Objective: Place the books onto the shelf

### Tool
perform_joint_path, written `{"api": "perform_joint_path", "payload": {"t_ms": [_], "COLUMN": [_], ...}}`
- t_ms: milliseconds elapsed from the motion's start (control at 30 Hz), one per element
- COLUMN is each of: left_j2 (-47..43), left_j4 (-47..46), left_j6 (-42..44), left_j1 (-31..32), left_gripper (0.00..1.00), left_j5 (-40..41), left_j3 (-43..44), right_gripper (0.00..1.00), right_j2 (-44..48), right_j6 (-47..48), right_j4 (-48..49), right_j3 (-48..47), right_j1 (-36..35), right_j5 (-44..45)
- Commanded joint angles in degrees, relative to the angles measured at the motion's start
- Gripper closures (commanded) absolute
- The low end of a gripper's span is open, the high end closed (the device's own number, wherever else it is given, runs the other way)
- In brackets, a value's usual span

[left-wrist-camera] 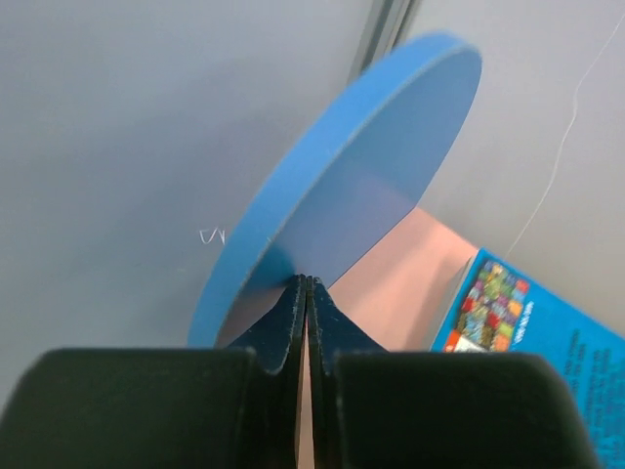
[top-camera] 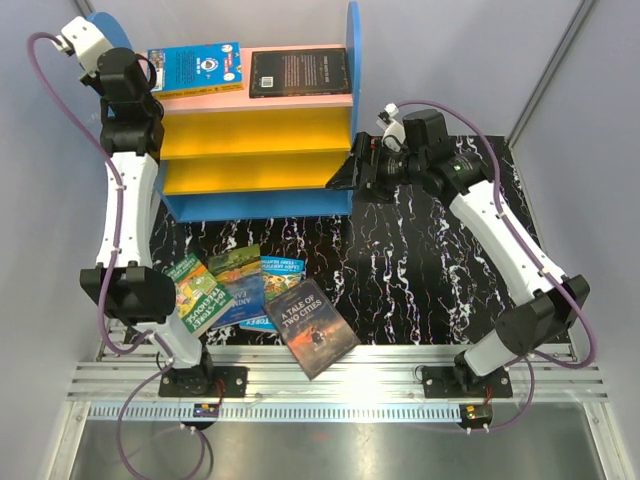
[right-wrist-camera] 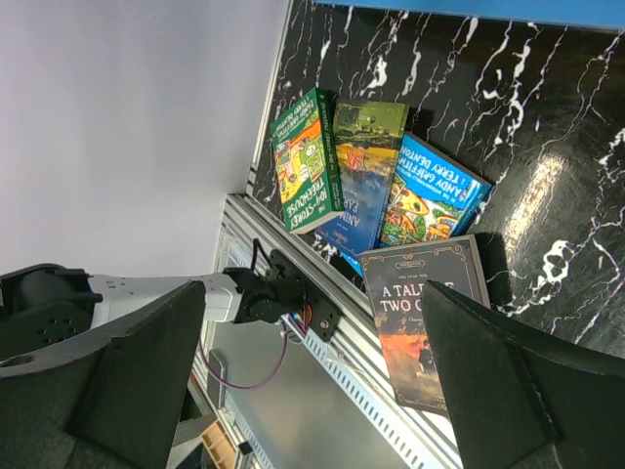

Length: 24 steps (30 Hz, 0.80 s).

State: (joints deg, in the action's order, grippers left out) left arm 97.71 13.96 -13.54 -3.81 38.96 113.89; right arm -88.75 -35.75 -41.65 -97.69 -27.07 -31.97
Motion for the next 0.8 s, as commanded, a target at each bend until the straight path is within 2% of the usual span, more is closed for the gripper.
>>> {"api": "perform_joint_path", "payload": {"t_ms": [0, 133, 267, 333, 467, 567, 767], "left_j2": [0.72, 4.23, 13.45, 15.4, 12.51, 15.39, 16.19], "left_j4": [1.68, 0.72, 4.15, 5.55, -0.59, 2.21, -2.0], "left_j6": [-5.35, -6.94, -2.55, -3.33, -4.12, -5.44, -4.74], "left_j1": [-2.78, -2.95, -4.35, -6.02, -12.16, -16.47, -20.53], "left_gripper": [1.0, 1.0, 1.0, 1.0, 1.0, 1.0, 0.91], "left_j5": [4.54, 7.79, 10.86, 11.05, 6.41, 2.63, -2.39], "left_j3": [7.56, 11.78, 28.29, 31.56, 24.38, 29.44, 28.05], "right_gripper": [0.0, 0.0, 0.0, 0.0, 0.0, 0.0, 0.0], "right_j2": [-1.42, -2.3, -2.74, -2.83, -3.88, -5.99, -8.63], "right_j6": [-0.73, -0.99, 0.41, 0.5, 0.59, 0.5, 0.85], "right_j4": [1.48, 0.78, -2.2, -2.3, -1.68, -2.03, -2.47], "right_j3": [-3.03, -4.35, -5.31, -4.97, -4.44, -6.28, -8.57], "right_j1": [-0.27, -0.27, -0.26, -0.26, -0.26, -0.26, -0.26], "right_j5": [-2.22, -3.1, -2.58, -2.57, -3.36, -3.98, -3.98]}}
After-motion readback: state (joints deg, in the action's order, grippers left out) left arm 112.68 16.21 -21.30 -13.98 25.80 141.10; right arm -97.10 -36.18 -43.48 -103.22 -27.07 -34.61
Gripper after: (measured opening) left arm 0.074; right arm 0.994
